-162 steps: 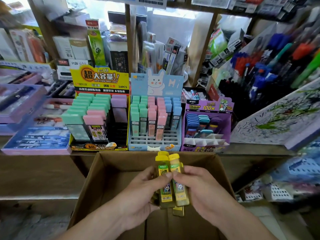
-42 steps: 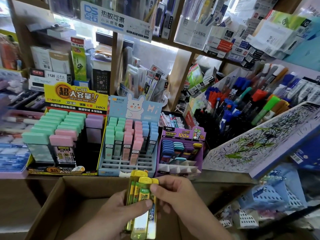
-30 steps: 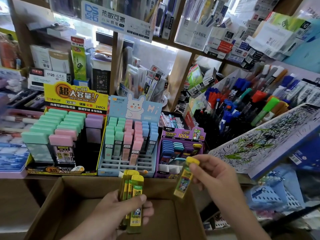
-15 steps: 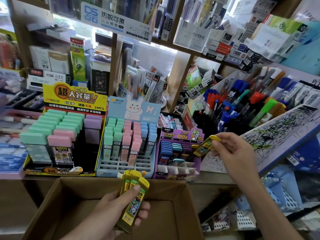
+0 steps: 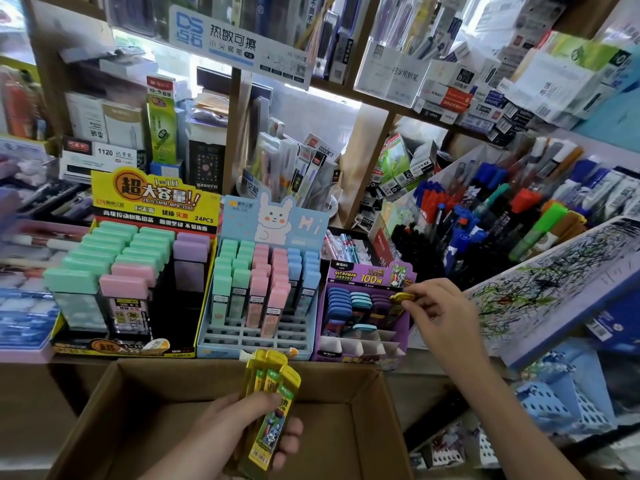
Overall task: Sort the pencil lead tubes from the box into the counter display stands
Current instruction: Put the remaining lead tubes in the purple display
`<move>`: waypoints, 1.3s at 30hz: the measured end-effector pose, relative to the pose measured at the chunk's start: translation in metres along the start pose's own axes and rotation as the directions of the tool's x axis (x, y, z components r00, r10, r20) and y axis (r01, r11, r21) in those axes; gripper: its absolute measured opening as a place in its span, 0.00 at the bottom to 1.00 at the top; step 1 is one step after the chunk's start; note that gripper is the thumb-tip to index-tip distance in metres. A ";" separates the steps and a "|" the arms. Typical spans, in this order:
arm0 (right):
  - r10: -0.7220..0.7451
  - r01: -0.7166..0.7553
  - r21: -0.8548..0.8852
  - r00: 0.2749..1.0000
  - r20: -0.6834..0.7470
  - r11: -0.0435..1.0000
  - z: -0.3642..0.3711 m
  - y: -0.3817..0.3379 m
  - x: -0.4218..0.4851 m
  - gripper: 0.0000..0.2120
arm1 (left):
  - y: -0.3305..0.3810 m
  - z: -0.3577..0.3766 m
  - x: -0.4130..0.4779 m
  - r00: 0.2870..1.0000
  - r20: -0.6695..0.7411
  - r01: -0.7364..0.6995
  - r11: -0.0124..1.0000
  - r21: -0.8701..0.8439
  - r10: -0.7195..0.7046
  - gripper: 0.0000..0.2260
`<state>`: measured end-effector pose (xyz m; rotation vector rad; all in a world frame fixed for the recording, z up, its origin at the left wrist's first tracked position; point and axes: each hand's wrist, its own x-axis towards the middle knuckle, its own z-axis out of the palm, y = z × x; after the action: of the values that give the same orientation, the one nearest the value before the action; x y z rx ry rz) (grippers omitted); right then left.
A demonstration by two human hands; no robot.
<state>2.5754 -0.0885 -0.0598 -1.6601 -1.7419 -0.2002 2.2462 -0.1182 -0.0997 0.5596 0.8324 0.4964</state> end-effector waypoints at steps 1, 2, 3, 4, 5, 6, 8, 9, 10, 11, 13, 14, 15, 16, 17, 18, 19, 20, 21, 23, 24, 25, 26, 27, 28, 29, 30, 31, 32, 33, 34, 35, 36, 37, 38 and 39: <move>-0.023 0.023 -0.056 1.000 0.003 0.998 0.002 0.000 -0.001 0.08 | 0.000 0.000 0.001 1.000 -0.005 0.001 1.000 -0.003 -0.001 0.14; -0.039 0.039 -0.106 0.999 0.007 0.994 0.004 -0.001 -0.002 0.08 | -0.001 0.001 0.002 1.000 -0.013 0.005 1.000 -0.005 -0.005 0.12; -0.050 0.052 -0.147 0.999 0.014 0.988 0.005 -0.002 -0.004 0.09 | -0.001 0.002 0.003 1.000 -0.023 0.013 1.000 -0.006 -0.013 0.11; -0.059 0.062 -0.184 0.998 0.023 0.981 0.006 -0.003 -0.005 0.09 | -0.001 0.002 0.005 0.999 -0.035 0.023 1.000 -0.005 -0.023 0.11; -0.067 0.072 -0.216 0.997 0.031 0.974 0.006 -0.004 -0.006 0.10 | -0.001 0.002 0.006 0.999 -0.041 0.034 0.999 -0.001 -0.034 0.11; -0.071 0.078 -0.240 0.997 0.037 0.968 0.006 -0.004 -0.007 0.11 | 0.000 0.001 0.007 0.998 -0.049 0.038 0.999 0.001 -0.038 0.11; -0.071 0.081 -0.262 0.996 0.045 0.962 0.005 -0.005 -0.008 0.11 | 0.001 0.001 0.010 0.997 -0.061 0.040 0.999 0.002 -0.040 0.14; -0.065 0.075 -0.263 0.997 0.048 0.962 0.005 -0.007 -0.008 0.11 | 0.001 0.000 0.011 0.997 -0.061 0.040 0.999 0.002 -0.040 0.17; -0.052 0.063 -0.258 0.997 0.050 0.964 0.004 -0.008 -0.008 0.12 | -0.001 -0.001 0.010 0.998 -0.057 0.031 1.000 0.002 -0.031 0.20; -0.033 0.044 -0.250 0.998 0.050 0.967 0.003 -0.010 -0.007 0.12 | -0.001 -0.002 0.009 0.999 -0.050 0.020 1.000 0.002 -0.020 0.21; 0.003 0.005 -0.228 0.999 0.034 0.974 0.002 -0.013 -0.008 0.13 | -0.002 -0.003 0.007 0.999 -0.036 -0.011 1.000 0.000 0.011 0.21; 0.010 -0.007 -0.207 1.000 0.012 0.978 0.001 -0.015 -0.008 0.13 | -0.003 -0.004 0.006 0.999 -0.030 -0.027 1.000 -0.006 0.027 0.20; 0.017 -0.020 -0.177 1.000 -0.018 0.984 0.000 -0.017 -0.008 0.12 | -0.003 -0.004 0.006 0.999 -0.025 -0.039 0.999 -0.011 0.039 0.20; 0.033 -0.040 -0.137 0.998 -0.054 0.990 -0.002 -0.020 -0.009 0.10 | -0.004 -0.004 0.007 0.999 -0.019 -0.049 0.999 -0.015 0.048 0.20; 0.058 -0.066 -0.091 0.995 -0.087 0.994 -0.004 -0.024 -0.010 0.08 | -0.004 -0.004 0.007 0.998 -0.011 -0.055 0.998 -0.015 0.055 0.20; 0.086 -0.091 -0.040 0.990 -0.110 0.995 -0.006 -0.029 -0.013 0.07 | -0.004 -0.004 0.006 0.998 -0.005 -0.061 0.998 -0.016 0.061 0.20; 0.117 -0.116 0.017 0.985 -0.123 0.993 -0.007 -0.035 -0.016 0.05 | -0.004 -0.003 0.006 0.998 0.001 -0.065 0.998 -0.022 0.065 0.19; 0.155 -0.146 0.085 0.980 -0.123 0.986 -0.007 -0.041 -0.020 0.04 | -0.004 -0.003 0.005 0.998 0.006 -0.069 0.997 -0.033 0.069 0.19; 0.199 -0.180 0.169 0.974 -0.104 0.969 -0.008 -0.049 -0.025 0.04 | -0.004 -0.002 0.004 0.997 0.011 -0.071 0.996 -0.045 0.072 0.19; 0.273 -0.257 0.332 0.962 0.000 0.908 -0.007 -0.066 -0.032 0.06 | -0.004 -0.001 0.004 0.997 0.019 -0.072 0.995 -0.071 0.074 0.20; 0.291 -0.298 0.384 0.954 0.077 0.874 -0.006 -0.075 -0.036 0.07 | -0.005 -0.001 0.003 0.997 0.022 -0.070 0.994 -0.082 0.072 0.20; 0.303 -0.344 0.418 0.939 0.163 0.841 -0.004 -0.083 -0.041 0.07 | -0.005 0.000 0.003 0.997 0.028 -0.068 0.994 -0.089 0.070 0.20; 0.310 -0.394 0.437 0.916 0.253 0.808 -0.001 -0.091 -0.045 0.06 | -0.006 0.001 0.002 0.997 0.033 -0.069 0.993 -0.092 0.072 0.20; 0.309 -0.441 0.443 0.888 0.341 0.780 0.003 -0.097 -0.049 0.04 | -0.006 0.001 0.002 0.996 0.035 -0.073 0.993 -0.088 0.076 0.20; 0.297 -0.478 0.446 0.859 0.417 0.757 0.006 -0.104 -0.052 0.03 | -0.006 0.001 0.001 0.996 0.035 -0.079 0.994 -0.077 0.082 0.19; 0.282 -0.511 0.459 0.832 0.479 0.727 0.010 -0.109 -0.055 0.03 | -0.006 0.002 0.001 0.996 0.033 -0.085 0.994 -0.062 0.088 0.19; 0.269 -0.548 0.488 0.805 0.529 0.679 0.013 -0.114 -0.058 0.04 | -0.007 0.002 0.000 0.995 0.030 -0.092 0.995 -0.044 0.094 0.18; 0.262 -0.591 0.518 0.777 0.572 0.619 0.016 -0.118 -0.059 0.06 | -0.007 0.003 0.000 0.995 0.027 -0.099 0.995 -0.023 0.099 0.17; 0.262 -0.630 0.537 0.751 0.606 0.562 0.018 -0.121 -0.060 0.07 | -0.007 0.004 -0.001 0.994 0.024 -0.105 0.994 -0.001 0.105 0.16; 0.266 -0.658 0.547 0.731 0.628 0.517 0.020 -0.124 -0.061 0.08 | -0.007 0.005 -0.002 0.994 0.020 -0.110 0.994 0.019 0.110 0.16; 0.274 -0.677 0.554 0.719 0.639 0.484 0.020 -0.126 -0.061 0.08 | -0.007 0.005 -0.003 0.993 0.016 -0.115 0.993 0.033 0.115 0.16; 0.285 -0.689 0.562 0.713 0.641 0.458 0.021 -0.127 -0.062 0.08 | -0.007 0.006 -0.003 0.993 0.015 -0.121 0.992 0.040 0.121 0.16; 0.296 -0.695 0.570 0.710 0.639 0.437 0.020 -0.127 -0.062 0.08 | -0.008 0.006 -0.004 0.992 0.014 -0.127 0.991 0.043 0.127 0.16; 0.306 -0.698 0.578 0.710 0.634 0.422 0.019 -0.127 -0.062 0.08 | -0.008 0.007 -0.004 0.991 0.010 -0.132 0.990 0.042 0.132 0.17; 0.313 -0.697 0.587 0.714 0.627 0.413 0.017 -0.126 -0.062 0.09 | -0.009 0.006 -0.004 0.991 0.005 -0.136 0.990 0.040 0.136 0.17; 0.318 -0.692 0.596 0.719 0.618 0.407 0.014 -0.125 -0.062 0.09 | -0.009 0.006 -0.004 0.990 0.002 -0.138 0.990 0.034 0.138 0.18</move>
<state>2.4500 -0.1508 -0.0620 -1.4495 -1.1251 1.1906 2.2502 -0.1286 -0.1004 0.6513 0.8066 0.6098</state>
